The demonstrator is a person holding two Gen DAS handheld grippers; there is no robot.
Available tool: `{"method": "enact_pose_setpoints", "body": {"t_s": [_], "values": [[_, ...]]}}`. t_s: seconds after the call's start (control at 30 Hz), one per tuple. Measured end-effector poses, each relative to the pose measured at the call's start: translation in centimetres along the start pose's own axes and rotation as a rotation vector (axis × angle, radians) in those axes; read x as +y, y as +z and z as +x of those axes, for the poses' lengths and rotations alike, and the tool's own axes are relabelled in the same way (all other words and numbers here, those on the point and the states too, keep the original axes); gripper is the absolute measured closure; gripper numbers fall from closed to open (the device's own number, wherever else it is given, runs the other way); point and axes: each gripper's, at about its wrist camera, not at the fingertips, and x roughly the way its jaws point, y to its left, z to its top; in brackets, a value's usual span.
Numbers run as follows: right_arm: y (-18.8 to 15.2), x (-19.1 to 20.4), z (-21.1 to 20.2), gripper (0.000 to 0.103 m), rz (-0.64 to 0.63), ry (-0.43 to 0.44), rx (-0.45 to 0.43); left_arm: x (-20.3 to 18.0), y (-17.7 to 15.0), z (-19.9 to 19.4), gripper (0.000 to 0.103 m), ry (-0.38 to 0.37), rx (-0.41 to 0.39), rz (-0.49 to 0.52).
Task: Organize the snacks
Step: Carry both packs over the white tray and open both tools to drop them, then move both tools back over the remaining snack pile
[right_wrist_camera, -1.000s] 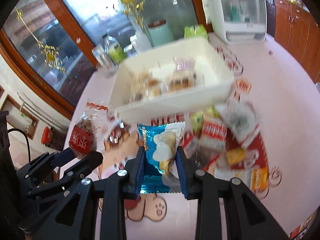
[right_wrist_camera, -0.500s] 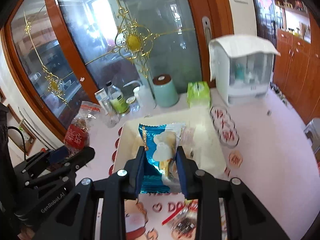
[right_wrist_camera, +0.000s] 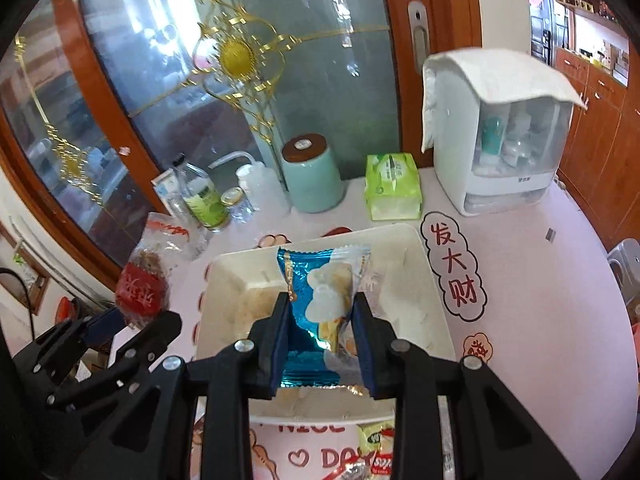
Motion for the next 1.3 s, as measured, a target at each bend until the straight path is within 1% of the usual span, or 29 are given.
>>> {"method": "enact_pose_setpoints", "body": {"t_s": [0.03, 0.07, 0.1, 0.13, 0.2, 0.3, 0.6, 0.87, 1.13, 1.3], "values": [[0.0, 0.0, 1.0, 0.072, -0.002, -0.010, 0.018, 0.0, -0.2, 0.5, 0.046, 0.003, 0.008, 0.002], [0.0, 0.0, 2.0, 0.072, -0.002, -0.026, 0.043, 0.0, -0.4, 1.3, 0.027, 0.013, 0.018, 0.006], [-0.1, -0.1, 3.1, 0.071, 0.002, -0.033, 0.068, 0.0, -0.6, 1.8, 0.013, 0.027, 0.024, 0.011], [-0.3, -0.2, 3.8, 0.071, 0.006, -0.034, 0.086, 0.0, -0.9, 2.2, 0.011, 0.038, 0.022, 0.016], [-0.7, -0.4, 5.1, 0.067, 0.014, -0.033, 0.117, 0.0, -1.3, 2.7, 0.011, 0.039, 0.025, 0.025], [-1.5, -0.7, 5.8, 0.061, 0.018, -0.040, 0.130, 0.1, -1.9, 3.2, 0.011, 0.042, 0.046, 0.023], [-3.5, -1.5, 4.7, 0.060, 0.042, -0.033, 0.135, 0.5, -3.6, 1.5, 0.011, 0.038, 0.049, -0.012], [-5.3, -1.6, 1.5, 0.060, 0.050, -0.008, 0.099, 0.7, -5.0, -1.4, 0.011, 0.000, 0.024, -0.072], [-7.8, -2.3, -2.8, 0.060, 0.040, 0.003, 0.043, 0.5, -8.1, -4.3, 0.011, -0.029, 0.006, -0.064], [-9.5, -3.6, -5.0, 0.060, 0.040, -0.016, 0.014, 0.3, -9.8, -6.0, 0.011, -0.058, -0.009, -0.081]]}}
